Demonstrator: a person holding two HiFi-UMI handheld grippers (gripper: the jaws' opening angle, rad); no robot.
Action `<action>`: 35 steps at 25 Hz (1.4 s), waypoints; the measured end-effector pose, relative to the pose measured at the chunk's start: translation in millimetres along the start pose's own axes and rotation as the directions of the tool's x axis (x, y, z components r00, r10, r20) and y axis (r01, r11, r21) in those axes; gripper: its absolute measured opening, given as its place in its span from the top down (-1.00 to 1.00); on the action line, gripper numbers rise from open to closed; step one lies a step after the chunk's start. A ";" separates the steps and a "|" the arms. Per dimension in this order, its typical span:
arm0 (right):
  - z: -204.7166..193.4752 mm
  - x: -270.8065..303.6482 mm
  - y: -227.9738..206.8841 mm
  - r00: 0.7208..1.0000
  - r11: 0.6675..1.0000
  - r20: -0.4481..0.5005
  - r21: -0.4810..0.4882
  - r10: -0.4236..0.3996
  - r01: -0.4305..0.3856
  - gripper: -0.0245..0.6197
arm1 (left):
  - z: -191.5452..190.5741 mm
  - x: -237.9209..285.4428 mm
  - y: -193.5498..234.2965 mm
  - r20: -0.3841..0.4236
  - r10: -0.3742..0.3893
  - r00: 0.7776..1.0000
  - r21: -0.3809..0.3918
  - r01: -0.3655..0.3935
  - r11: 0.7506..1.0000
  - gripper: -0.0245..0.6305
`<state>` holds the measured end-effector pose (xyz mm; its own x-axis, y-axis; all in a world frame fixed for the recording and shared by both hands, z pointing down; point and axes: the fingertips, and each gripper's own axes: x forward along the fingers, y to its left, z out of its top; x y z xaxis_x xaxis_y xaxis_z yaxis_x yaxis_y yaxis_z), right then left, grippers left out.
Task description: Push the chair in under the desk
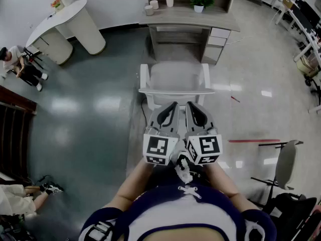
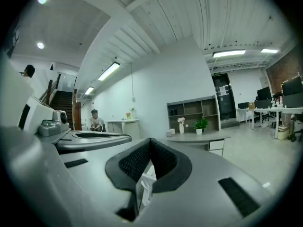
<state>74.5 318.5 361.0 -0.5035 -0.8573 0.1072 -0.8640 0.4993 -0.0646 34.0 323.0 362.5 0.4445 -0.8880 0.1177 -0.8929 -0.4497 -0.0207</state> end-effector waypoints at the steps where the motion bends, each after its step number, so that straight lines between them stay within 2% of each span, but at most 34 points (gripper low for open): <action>1: -0.2 0.4 0.3 1.000 1.000 0.001 -0.003 0.003 -0.003 0.90 | -0.6 0.3 0.2 -0.002 0.002 1.000 0.002 -0.002 1.000 0.90; 9: -4.0 1.1 -4.5 0.999 0.999 -0.013 -0.029 0.043 -0.044 0.90 | -6.2 8.0 -3.1 -0.026 0.030 0.999 0.025 -0.029 0.999 0.90; 15: -20.2 0.9 -23.5 0.996 0.994 -0.045 -0.072 0.083 -0.086 0.90 | -27.4 18.1 -6.9 -0.076 0.066 0.995 0.056 -0.062 0.997 0.90; 18: -37.1 1.0 -27.0 0.989 0.982 -0.080 -0.130 0.128 -0.138 0.89 | -44.1 21.7 -5.2 -0.115 0.096 0.989 0.080 -0.088 0.993 0.90; 21: -60.9 6.1 -26.0 0.973 0.945 -0.143 -0.250 0.182 -0.213 0.89 | -60.9 26.7 0.7 -0.158 0.127 0.979 0.126 -0.108 0.986 0.90; 23: -78.7 9.2 -24.8 0.961 0.912 -0.192 -0.321 0.200 -0.254 0.89 | -75.3 30.3 2.6 -0.202 0.122 0.972 0.150 -0.092 0.984 0.89; 26: -96.6 15.8 -24.4 0.948 0.882 -0.245 -0.373 0.206 -0.288 0.89 | -91.9 35.4 9.8 -0.261 0.123 0.958 0.177 -0.078 0.981 0.89; 31: -116.7 43.5 -31.2 0.931 0.865 -0.313 -0.397 0.187 -0.307 0.89 | -105.7 54.7 31.2 -0.319 0.108 0.942 0.232 -0.033 0.972 0.89; 35: -136.0 67.3 -41.8 0.918 0.860 -0.368 -0.409 0.150 -0.305 0.89 | -125.0 71.1 42.5 -0.378 0.082 0.922 0.335 0.054 0.941 0.81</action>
<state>76.5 256.8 505.8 -0.5922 -0.6658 0.4539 -0.5907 0.7418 0.3175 18.7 252.7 494.0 0.3099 -0.8195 0.4821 -0.7922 -0.5029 -0.3457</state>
